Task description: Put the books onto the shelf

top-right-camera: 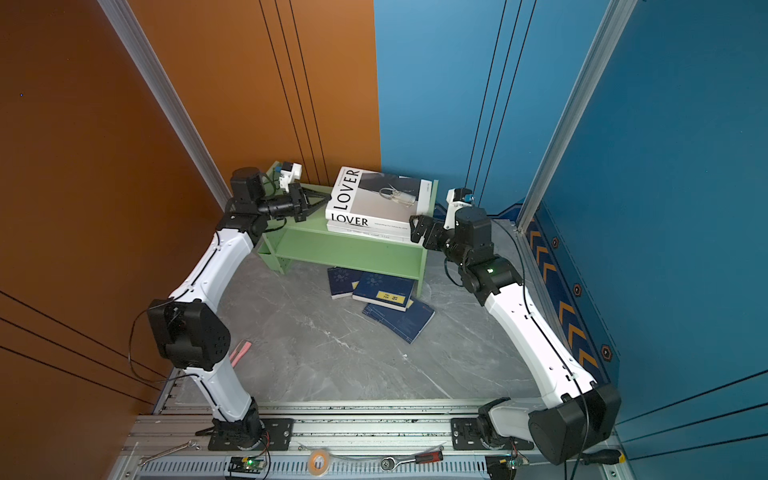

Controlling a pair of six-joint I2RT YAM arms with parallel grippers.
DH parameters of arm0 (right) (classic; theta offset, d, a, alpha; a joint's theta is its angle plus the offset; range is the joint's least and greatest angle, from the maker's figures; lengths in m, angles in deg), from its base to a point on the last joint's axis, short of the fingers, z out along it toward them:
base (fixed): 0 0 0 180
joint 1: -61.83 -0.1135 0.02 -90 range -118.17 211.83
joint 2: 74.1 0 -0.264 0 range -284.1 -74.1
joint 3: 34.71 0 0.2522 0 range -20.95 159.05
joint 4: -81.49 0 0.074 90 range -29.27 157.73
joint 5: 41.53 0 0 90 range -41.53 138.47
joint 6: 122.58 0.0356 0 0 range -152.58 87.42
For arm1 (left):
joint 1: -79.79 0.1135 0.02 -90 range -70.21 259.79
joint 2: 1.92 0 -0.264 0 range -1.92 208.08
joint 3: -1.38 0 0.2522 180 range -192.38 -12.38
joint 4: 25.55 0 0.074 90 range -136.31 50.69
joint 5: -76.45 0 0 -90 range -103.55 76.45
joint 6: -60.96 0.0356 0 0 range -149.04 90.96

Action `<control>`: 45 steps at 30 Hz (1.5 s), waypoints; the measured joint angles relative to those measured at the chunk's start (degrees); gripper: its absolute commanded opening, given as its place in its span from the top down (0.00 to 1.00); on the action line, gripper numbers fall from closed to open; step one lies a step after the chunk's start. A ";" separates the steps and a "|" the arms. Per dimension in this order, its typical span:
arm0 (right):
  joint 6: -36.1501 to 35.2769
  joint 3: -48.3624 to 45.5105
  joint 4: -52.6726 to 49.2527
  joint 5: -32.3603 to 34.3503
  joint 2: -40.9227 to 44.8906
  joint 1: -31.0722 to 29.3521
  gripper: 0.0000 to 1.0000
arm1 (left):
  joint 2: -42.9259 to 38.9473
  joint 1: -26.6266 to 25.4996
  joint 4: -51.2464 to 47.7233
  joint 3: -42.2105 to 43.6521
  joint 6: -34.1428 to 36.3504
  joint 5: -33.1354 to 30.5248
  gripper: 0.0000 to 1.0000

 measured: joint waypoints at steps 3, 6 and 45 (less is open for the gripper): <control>0.22 0.00 0.70 -0.96 0.94 0.70 0.00 | 0.00 0.66 0.07 0.00 -0.35 0.26 1.00; 0.26 -0.04 1.03 -1.27 1.16 0.81 0.00 | 0.00 1.31 0.04 0.00 -0.57 0.68 1.00; 1.97 -0.48 1.18 -2.60 -1.14 0.90 0.00 | 1.75 0.09 3.08 0.63 -7.23 -0.20 1.00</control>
